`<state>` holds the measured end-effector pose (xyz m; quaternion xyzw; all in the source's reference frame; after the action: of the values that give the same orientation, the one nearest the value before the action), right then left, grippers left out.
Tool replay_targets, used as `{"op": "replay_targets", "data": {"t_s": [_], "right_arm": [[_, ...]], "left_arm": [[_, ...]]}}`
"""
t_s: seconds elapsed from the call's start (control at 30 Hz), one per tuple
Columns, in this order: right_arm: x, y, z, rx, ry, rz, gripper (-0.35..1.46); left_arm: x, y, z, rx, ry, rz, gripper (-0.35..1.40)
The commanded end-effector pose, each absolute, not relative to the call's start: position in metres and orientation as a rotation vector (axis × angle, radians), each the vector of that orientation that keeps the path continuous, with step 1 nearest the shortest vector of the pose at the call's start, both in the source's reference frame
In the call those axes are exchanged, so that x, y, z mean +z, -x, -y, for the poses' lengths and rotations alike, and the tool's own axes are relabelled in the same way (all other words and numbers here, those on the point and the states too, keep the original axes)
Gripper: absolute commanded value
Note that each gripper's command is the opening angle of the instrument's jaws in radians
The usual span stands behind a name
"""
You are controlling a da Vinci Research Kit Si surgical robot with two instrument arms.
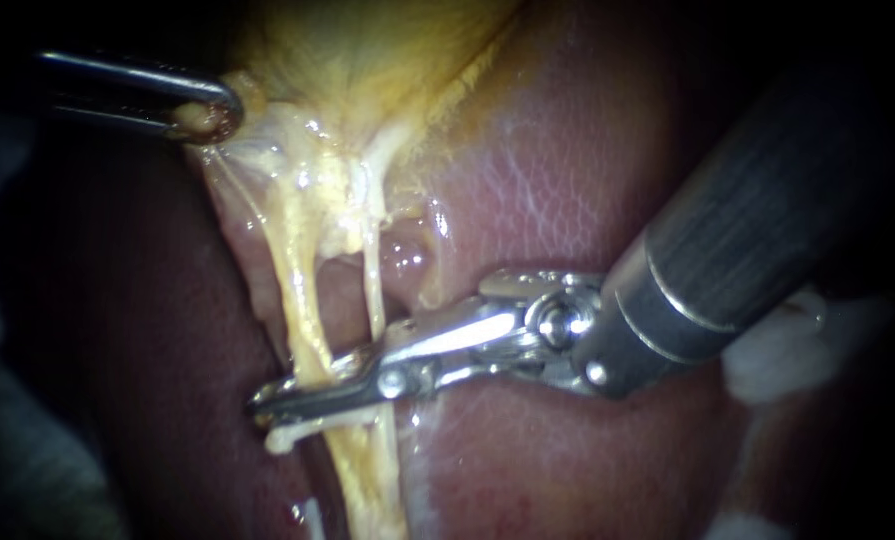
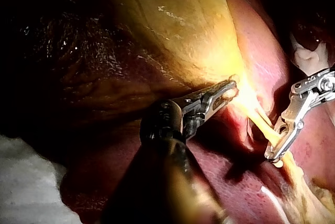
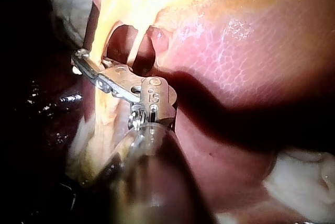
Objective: Going back second clip left tube
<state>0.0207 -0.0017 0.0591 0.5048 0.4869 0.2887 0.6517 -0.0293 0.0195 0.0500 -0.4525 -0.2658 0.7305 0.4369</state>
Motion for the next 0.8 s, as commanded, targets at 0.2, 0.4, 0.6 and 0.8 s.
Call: {"op": "replay_targets", "data": {"t_s": [0.2, 0.4, 0.6, 0.8], "right_arm": [[0.0596, -0.0213, 0.0018, 0.612, -1.069, -1.159, 0.33], [0.061, -0.0222, 0.002, 0.617, -1.01, -1.18, 0.45], [0.0629, -0.022, 0.0021, 0.604, -0.957, -1.172, 0.47], [0.0633, -0.0215, 0.0016, 0.597, -0.92, -1.183, 0.47]], "left_arm": [[0.05, 0.0293, -0.0195, 1.817, 1.125, 0.661, -0.35], [0.05, 0.0293, -0.0195, 1.817, 1.125, 0.661, -0.35], [0.05, 0.0293, -0.0195, 1.817, 1.125, 0.661, -0.35], [0.05, 0.0293, -0.0194, 1.817, 1.125, 0.661, -0.35]]}}
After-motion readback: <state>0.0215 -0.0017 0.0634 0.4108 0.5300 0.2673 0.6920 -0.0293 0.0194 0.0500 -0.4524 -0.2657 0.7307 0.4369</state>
